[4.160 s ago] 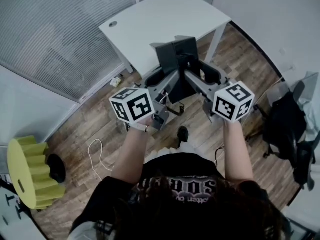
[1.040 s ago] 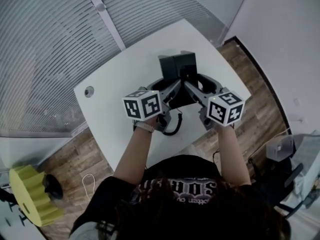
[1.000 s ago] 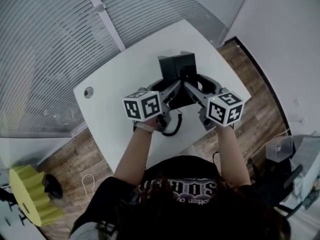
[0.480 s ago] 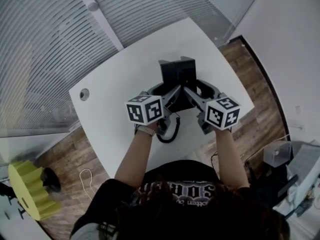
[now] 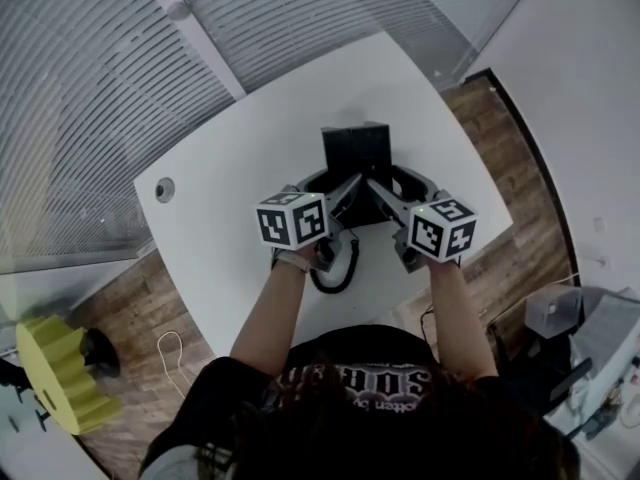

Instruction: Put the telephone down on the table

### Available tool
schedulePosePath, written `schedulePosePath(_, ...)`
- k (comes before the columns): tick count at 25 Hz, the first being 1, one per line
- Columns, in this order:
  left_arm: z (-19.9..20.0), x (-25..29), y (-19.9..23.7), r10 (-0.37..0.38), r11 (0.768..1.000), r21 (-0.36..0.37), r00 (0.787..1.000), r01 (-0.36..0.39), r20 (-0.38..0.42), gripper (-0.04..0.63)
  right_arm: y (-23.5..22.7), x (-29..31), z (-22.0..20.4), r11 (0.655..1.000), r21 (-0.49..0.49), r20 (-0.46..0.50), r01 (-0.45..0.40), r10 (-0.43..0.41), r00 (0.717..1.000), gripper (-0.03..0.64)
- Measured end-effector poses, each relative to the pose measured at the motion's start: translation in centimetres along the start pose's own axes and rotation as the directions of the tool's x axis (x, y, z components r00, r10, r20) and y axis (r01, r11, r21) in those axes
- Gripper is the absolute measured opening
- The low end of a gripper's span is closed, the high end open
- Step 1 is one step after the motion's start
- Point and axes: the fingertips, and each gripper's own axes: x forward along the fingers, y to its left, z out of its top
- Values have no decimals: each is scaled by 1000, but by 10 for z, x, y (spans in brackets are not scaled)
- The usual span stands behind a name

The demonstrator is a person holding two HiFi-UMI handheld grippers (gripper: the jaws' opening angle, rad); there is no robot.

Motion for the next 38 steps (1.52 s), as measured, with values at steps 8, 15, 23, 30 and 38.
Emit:
schedulePosePath(8, -3, 11, 15, 18, 1000, -18, 1000, -19, -12, 202, -11, 13, -7, 1000, 15, -34, -1, 2, 999, 249)
schedulePosePath(15, -2, 13, 19, 51, 999, 0, 999, -51, -7, 207, -14, 17, -9, 1000, 16, -38, -7, 7, 999, 249)
schedulePosePath(23, -2, 12, 24, 108, 992, 60, 994, -108, 1, 221, -17, 17, -10, 999, 31, -25, -10, 11, 1000, 249)
schedulePosePath(30, -2, 10, 24, 122, 986, 111, 993, -121, 0, 227, -18, 17, -15, 1000, 23, -31, -6, 7, 1000, 249)
schedulePosePath(38, 1, -6, 26, 201, 954, 225, 980, -199, 12, 227, -14, 5, -4, 999, -36, -5, 27, -28, 1000, 249)
